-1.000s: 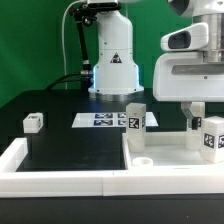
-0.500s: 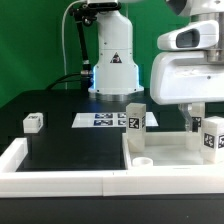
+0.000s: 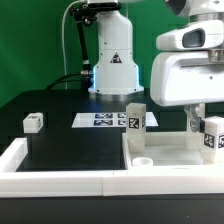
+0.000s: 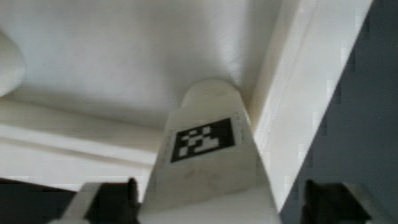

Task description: Assemble square table

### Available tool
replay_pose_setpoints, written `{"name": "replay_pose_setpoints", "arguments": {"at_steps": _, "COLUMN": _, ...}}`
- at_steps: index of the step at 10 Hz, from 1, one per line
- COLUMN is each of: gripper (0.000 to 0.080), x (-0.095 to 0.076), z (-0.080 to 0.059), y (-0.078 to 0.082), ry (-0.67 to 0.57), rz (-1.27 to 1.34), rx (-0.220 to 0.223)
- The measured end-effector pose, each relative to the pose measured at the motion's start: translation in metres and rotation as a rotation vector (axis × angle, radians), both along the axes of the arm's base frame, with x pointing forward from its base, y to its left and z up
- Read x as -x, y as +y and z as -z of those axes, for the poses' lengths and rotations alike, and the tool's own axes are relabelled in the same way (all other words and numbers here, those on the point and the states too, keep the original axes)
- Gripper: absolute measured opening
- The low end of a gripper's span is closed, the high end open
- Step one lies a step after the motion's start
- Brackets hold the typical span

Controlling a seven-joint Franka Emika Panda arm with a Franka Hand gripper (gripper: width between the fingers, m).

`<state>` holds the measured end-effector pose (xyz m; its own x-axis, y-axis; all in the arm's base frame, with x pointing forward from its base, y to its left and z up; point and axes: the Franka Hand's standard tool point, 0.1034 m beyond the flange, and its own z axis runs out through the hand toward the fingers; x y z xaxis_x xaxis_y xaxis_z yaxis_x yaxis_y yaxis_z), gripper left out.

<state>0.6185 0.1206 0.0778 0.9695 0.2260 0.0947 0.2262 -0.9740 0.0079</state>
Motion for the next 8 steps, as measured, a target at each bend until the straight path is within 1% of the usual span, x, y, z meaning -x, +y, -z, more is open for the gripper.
{"name": "replay_pose_setpoints", "arguments": {"at_steps": 1, "gripper": 0.0286, "x": 0.0, "z": 0.0, "y": -0.0002, "ry": 0.0, "rz": 0.0, "rx": 0.0}}
{"name": "replay_pose_setpoints", "arguments": {"at_steps": 5, "gripper": 0.029, "x": 0.0, "z": 0.0002, "y": -0.0005, "ry": 0.001, "rz": 0.077, "rx": -0.008}}
{"name": "replay_pose_setpoints", "arguments": {"at_steps": 7, "gripper": 0.029, "x": 0.0001, "z": 0.0008, "y": -0.0002, "ry": 0.004, "rz": 0.282, "rx": -0.029}}
{"name": "replay_pose_setpoints", "arguments": {"at_steps": 8, "gripper": 0.029, "x": -0.0001, "z": 0.001, "y": -0.0005, "ry": 0.001, "rz": 0.425, "rx": -0.043}}
